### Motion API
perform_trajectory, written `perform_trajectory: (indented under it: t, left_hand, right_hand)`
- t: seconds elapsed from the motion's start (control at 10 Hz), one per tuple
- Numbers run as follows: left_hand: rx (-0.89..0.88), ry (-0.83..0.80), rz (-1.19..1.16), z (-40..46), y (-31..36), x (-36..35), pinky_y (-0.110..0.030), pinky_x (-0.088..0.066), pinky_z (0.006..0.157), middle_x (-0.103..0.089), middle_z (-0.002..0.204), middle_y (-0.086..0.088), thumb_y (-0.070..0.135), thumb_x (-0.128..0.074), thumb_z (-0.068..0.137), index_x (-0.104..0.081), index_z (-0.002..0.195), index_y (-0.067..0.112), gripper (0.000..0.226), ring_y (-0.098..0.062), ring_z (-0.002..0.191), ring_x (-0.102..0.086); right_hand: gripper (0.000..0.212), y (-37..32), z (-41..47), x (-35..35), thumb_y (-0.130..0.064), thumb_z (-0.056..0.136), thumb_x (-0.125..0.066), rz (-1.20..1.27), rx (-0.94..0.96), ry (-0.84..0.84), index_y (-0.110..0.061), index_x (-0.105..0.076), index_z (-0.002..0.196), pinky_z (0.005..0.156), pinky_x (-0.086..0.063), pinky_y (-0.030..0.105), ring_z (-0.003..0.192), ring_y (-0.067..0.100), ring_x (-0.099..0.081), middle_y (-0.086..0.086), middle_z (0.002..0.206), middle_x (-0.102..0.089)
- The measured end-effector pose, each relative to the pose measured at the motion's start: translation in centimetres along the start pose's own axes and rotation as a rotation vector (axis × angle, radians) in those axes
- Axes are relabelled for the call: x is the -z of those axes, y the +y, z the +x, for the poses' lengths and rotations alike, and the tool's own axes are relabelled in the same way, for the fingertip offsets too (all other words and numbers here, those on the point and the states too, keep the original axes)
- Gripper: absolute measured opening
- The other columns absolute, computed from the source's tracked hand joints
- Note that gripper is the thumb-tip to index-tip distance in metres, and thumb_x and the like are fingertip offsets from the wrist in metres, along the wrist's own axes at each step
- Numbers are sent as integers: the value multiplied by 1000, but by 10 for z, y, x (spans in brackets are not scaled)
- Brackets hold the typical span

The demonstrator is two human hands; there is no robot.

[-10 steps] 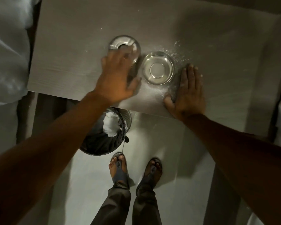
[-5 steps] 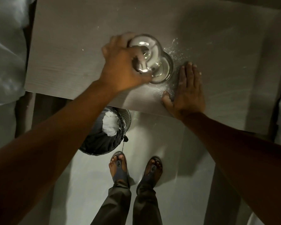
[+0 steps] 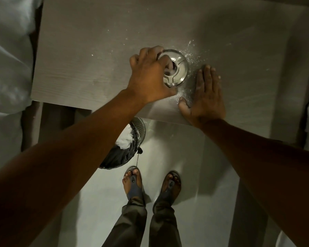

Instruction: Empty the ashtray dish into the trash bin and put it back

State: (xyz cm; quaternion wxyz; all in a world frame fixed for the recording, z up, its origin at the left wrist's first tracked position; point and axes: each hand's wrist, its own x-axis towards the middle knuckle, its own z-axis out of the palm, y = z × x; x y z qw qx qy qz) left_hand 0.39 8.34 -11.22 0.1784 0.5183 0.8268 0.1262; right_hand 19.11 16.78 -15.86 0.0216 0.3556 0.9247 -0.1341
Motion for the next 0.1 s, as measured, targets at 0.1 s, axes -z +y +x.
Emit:
perform_trajectory:
  t: [0.1]
  left_hand:
    - [67, -36, -48, -4, -3, -3, -51, -22, 110, -30, 159, -15, 68, -77, 64, -43, 142, 16, 100, -35, 145, -25]
  right_hand:
    - [91, 0, 9, 7, -48, 91, -51, 105, -26, -109, 7, -19, 157, 127, -10, 53, 155, 43, -11, 28, 166, -16]
